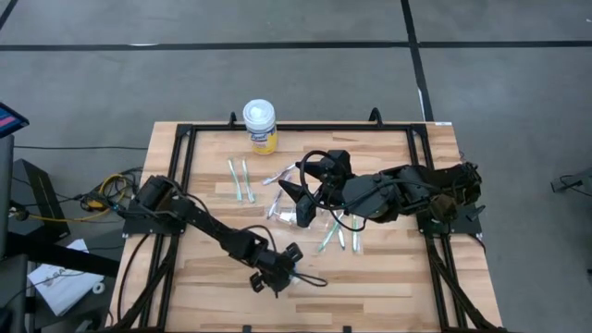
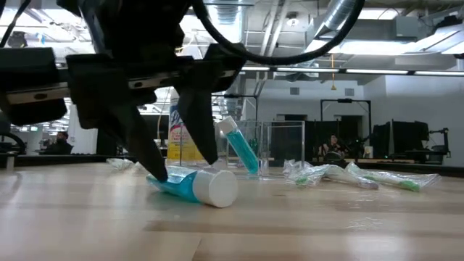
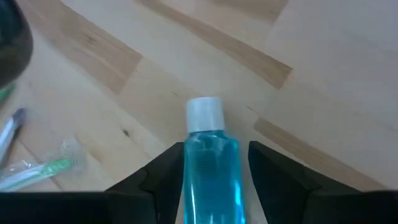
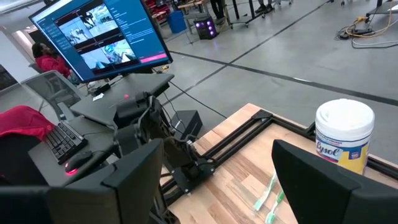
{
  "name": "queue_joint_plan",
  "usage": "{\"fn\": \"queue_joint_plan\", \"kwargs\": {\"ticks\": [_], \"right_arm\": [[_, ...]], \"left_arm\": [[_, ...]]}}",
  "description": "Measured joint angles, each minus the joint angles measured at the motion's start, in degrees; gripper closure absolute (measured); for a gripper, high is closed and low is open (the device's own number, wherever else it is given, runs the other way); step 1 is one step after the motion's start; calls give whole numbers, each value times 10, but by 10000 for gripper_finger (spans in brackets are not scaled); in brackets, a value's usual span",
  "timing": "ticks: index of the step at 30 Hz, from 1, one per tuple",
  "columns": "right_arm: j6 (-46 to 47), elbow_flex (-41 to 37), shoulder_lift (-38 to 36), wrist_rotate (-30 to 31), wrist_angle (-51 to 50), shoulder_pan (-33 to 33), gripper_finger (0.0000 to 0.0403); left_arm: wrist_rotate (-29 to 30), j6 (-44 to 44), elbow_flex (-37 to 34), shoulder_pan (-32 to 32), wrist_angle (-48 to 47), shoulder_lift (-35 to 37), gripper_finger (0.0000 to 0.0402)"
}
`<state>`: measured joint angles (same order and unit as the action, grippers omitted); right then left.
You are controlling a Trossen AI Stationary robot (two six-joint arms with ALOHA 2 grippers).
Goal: Pick & Place toothbrushing station
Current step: Put the mouthwash into the middle compartment of the transparent organizer
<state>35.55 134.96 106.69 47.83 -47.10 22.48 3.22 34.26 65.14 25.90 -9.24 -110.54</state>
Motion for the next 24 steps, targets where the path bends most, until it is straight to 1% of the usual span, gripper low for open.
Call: {"fn": "queue_joint_plan", "kwargs": {"ticks": [7, 16, 24], "right_arm": [[0, 0, 0, -2, 1, 0, 113], [0, 0, 0, -17, 0, -2, 113], [0, 0, 0, -26, 0, -4, 113]], "left_arm": [[-2, 0, 0, -11, 3, -2, 229], [-31, 0, 2, -13, 16, -2, 229], [-42, -21, 44, -7, 18, -11, 229]]}}
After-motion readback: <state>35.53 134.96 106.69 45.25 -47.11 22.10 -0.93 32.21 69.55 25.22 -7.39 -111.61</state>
